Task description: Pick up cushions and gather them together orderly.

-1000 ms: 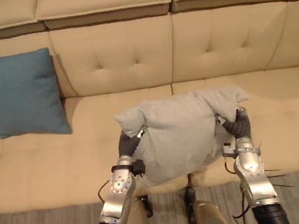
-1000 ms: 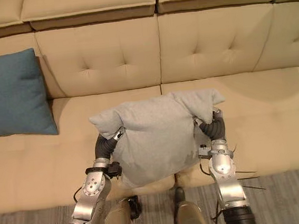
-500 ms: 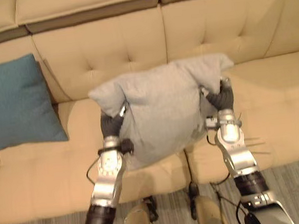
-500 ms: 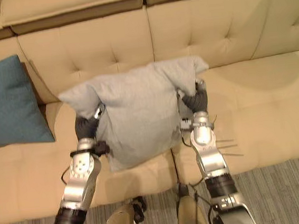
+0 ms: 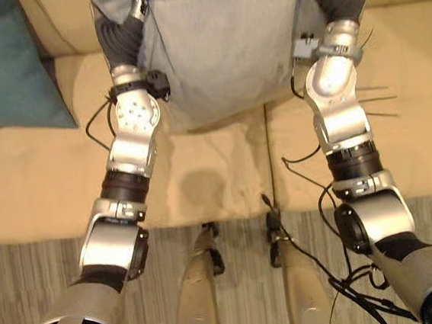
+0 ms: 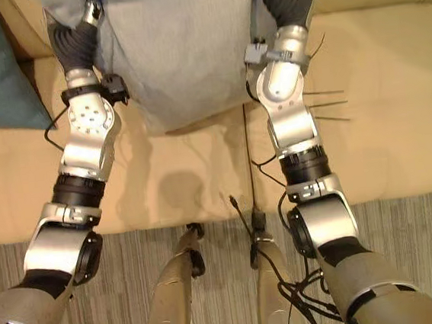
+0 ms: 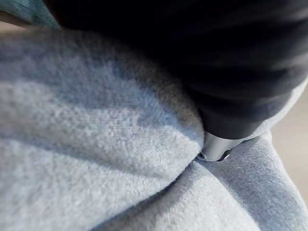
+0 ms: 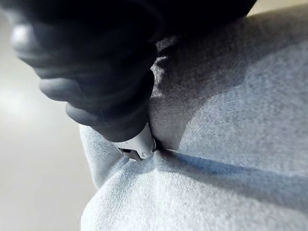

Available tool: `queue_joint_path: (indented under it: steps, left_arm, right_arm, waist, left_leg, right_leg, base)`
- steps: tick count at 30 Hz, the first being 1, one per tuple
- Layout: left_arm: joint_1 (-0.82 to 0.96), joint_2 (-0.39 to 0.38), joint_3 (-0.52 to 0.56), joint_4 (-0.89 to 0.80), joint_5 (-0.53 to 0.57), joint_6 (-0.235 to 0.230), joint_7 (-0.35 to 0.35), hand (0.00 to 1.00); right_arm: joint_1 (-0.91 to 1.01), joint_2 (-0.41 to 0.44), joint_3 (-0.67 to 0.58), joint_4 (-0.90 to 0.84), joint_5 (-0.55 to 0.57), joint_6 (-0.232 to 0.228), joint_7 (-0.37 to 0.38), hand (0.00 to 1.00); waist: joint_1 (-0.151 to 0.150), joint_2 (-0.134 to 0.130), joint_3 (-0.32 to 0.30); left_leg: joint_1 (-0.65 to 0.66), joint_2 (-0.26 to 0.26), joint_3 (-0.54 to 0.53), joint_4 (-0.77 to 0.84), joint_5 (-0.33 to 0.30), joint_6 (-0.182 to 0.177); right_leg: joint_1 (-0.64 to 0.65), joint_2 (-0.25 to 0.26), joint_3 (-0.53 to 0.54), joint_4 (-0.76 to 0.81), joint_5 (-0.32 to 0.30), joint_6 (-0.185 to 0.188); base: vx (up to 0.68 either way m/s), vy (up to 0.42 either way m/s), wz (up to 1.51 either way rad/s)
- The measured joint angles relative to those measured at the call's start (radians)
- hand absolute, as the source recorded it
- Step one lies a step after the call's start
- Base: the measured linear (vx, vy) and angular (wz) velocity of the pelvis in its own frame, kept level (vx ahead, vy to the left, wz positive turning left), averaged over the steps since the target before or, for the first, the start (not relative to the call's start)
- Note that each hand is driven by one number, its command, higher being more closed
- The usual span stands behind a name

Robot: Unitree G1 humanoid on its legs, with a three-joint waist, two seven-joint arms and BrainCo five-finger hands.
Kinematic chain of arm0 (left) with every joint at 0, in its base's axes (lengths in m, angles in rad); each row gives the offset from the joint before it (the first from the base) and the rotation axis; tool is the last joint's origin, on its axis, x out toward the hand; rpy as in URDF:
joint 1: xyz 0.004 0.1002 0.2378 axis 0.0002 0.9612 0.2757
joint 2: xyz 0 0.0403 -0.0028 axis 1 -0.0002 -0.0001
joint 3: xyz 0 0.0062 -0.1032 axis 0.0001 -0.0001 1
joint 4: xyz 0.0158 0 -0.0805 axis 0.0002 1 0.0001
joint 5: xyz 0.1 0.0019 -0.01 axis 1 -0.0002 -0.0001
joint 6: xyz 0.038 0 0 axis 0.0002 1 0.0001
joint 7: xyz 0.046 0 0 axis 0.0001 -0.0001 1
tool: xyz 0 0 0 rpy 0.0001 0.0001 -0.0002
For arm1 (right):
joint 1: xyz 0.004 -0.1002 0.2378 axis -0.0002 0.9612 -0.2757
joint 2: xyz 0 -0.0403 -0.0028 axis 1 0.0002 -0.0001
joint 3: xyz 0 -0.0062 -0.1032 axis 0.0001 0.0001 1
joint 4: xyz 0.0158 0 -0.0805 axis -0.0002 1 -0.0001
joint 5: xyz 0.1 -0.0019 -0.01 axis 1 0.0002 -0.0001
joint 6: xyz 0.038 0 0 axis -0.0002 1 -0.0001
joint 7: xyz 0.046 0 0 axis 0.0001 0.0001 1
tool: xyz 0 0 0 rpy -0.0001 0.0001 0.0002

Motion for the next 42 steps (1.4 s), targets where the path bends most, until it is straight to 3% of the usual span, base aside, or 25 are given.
queue_joint_path:
  steps: [4,5,11,17,24,26,31,35,40,42]
  left_arm:
    - [-0.081,0.002,-0.018,0.068,0.000,0.002,-0.008,1.00]
    - [-0.085,0.003,-0.018,0.068,0.000,0.002,-0.011,0.00]
    - [-0.198,0.051,0.002,0.118,0.000,-0.008,0.014,0.00]
    - [-0.234,0.099,0.011,0.126,0.001,-0.009,0.021,0.00]
    - [-0.238,0.240,0.092,0.112,-0.012,-0.008,-0.008,0.00]
    - [-0.168,0.292,0.145,0.022,-0.043,-0.013,-0.037,0.00]
    - [0.068,0.299,0.201,-0.061,-0.121,-0.014,-0.101,0.00]
    - [0.349,0.208,0.255,-0.207,-0.177,-0.018,-0.159,0.00]
    - [0.879,-0.107,0.251,-0.298,-0.194,-0.012,-0.273,0.00]
    - [1.011,-0.150,0.211,-0.293,-0.191,-0.005,-0.312,0.00]
  right_arm:
    - [-0.051,-0.007,-0.030,0.056,-0.008,0.008,-0.035,1.00]
    - [-0.053,-0.007,-0.031,0.057,-0.008,0.012,-0.039,0.00]
    - [-0.162,-0.013,-0.052,0.079,-0.008,0.010,-0.078,0.00]
    - [-0.186,-0.076,-0.053,0.093,-0.007,-0.003,-0.081,0.00]
    - [-0.208,-0.220,-0.103,0.078,0.045,-0.007,-0.065,0.00]
    - [-0.131,-0.302,-0.156,-0.029,0.110,-0.010,-0.035,0.00]
    - [0.113,-0.352,-0.186,-0.156,0.210,-0.012,0.051,0.00]
    - [0.382,-0.344,-0.192,-0.249,0.279,-0.023,0.130,0.00]
    - [0.908,-0.148,-0.206,-0.326,0.335,-0.028,0.269,0.00]
    - [1.038,-0.071,-0.207,-0.307,0.333,-0.027,0.309,0.00]
  waist:
    - [-0.010,0.004,0.038]
    - [-0.012,0.005,0.048]
    - [-0.019,0.005,0.061]
    - [-0.022,0.004,0.079]
    - [-0.021,0.004,0.110]
    - [-0.018,0.003,0.110]
    - [-0.020,0.002,0.109]
    - [-0.018,0.001,0.108]
    - [-0.021,-0.003,0.014]
    - [-0.012,-0.016,0.001]
  left_leg:
    - [-0.072,-0.011,0.001,-0.010,0.023,0.006]
    - [-0.087,-0.012,0.003,-0.009,0.023,0.006]
    - [-0.152,-0.006,0.004,-0.008,0.032,0.008]
    - [-0.186,-0.007,-0.001,-0.003,0.033,0.008]
    - [-0.192,-0.002,0.001,0.009,0.033,0.008]
    - [-0.190,0.000,0.005,0.030,0.032,0.008]
    - [-0.119,0.009,0.011,0.048,0.021,0.000]
    - [-0.056,0.012,0.020,0.066,-0.022,0.023]
    - [0.048,0.024,0.032,0.068,-0.064,0.026]
    - [0.117,0.013,0.027,0.057,-0.071,0.019]
  right_leg:
    - [-0.101,-0.001,0.019,0.040,0.006,0.007]
    - [-0.120,-0.001,0.024,0.044,0.009,0.007]
    - [-0.191,0.003,0.043,0.045,0.028,0.005]
    - [-0.214,-0.003,0.037,0.033,0.034,0.012]
    - [-0.212,-0.008,0.021,0.039,0.034,0.012]
    - [-0.206,-0.011,0.021,0.059,0.034,0.012]
    - [-0.128,-0.009,0.015,0.065,0.033,0.012]
    - [-0.055,-0.011,0.002,0.064,0.001,0.010]
    - [0.093,-0.022,-0.059,0.017,-0.038,0.005]
    - [0.156,-0.031,-0.062,0.023,-0.055,0.014]
  base:
    - [-0.07,-0.009,-0.02]
    - [-0.02,-0.014,-0.07]
    - [0.01,-0.009,-0.08]
    - [0.04,0.013,0.03]
    - [0.03,0.002,0.03]
    - [0.02,-0.011,0.07]
    - [0.00,-0.035,0.02]
    - [-0.01,-0.053,0.00]
    - [0.04,-0.043,0.21]
    - [0.07,-0.034,0.17]
